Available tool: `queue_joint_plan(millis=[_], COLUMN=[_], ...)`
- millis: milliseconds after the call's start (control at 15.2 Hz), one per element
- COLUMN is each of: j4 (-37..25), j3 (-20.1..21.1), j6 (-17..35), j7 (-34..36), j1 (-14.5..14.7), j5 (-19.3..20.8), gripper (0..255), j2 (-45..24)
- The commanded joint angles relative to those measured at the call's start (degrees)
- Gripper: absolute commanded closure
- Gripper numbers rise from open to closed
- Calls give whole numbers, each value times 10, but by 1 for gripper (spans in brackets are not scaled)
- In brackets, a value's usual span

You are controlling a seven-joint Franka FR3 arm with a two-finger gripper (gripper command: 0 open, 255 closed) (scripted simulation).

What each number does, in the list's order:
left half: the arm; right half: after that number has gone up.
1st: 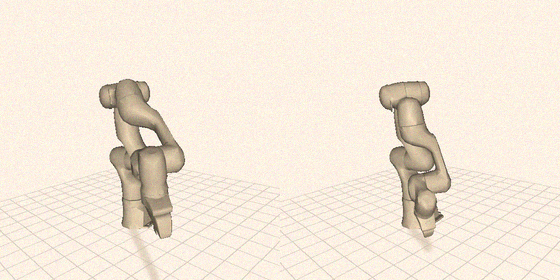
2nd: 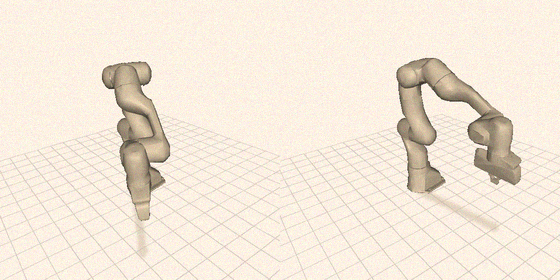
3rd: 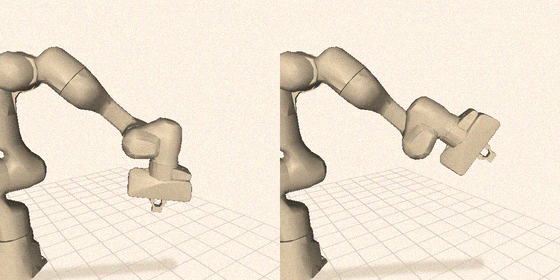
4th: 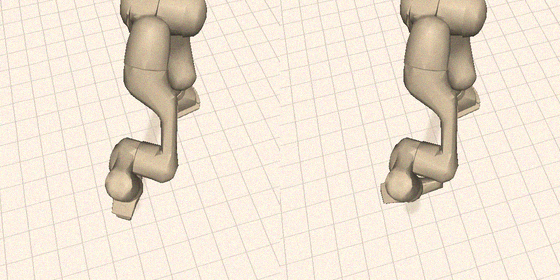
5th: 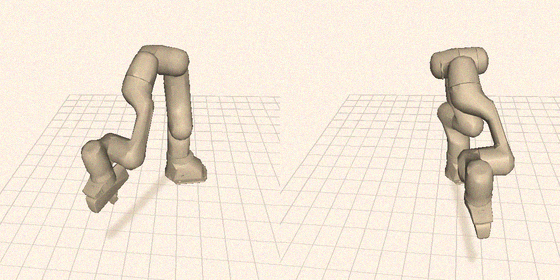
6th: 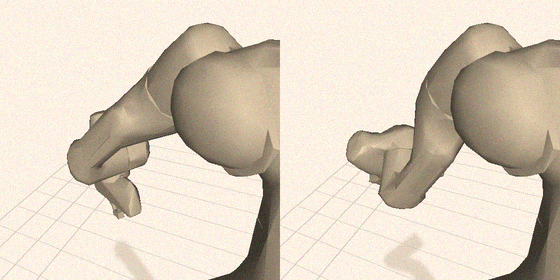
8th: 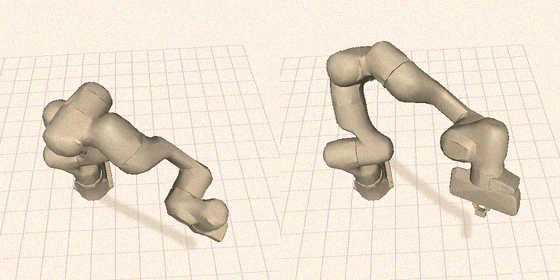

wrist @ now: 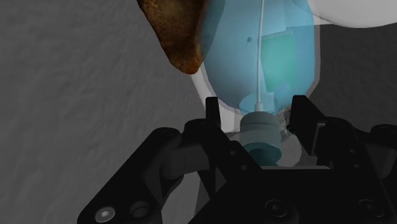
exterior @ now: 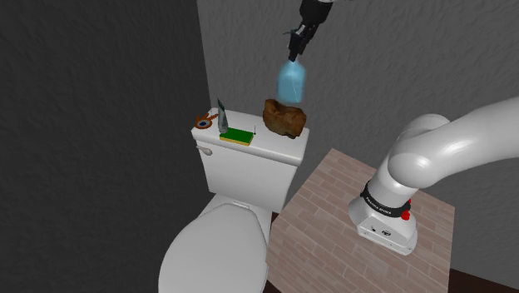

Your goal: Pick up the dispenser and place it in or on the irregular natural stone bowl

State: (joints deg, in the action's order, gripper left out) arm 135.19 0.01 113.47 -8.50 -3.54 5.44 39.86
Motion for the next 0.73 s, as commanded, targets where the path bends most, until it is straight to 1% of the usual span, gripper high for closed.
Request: queue_joint_plan(millis=[0,528,594,660], j4=[-21,-142,-148,-139], j3=[-22,-109,-113,-113], j6=[-3,-25,-26,-19], j7=[-26,-129,-133,-132], j1=[-7,-24,-24,-25], j5=[6,13,12,13], gripper=[255,255,255,255], j2=[-16,-105,-110,-108])
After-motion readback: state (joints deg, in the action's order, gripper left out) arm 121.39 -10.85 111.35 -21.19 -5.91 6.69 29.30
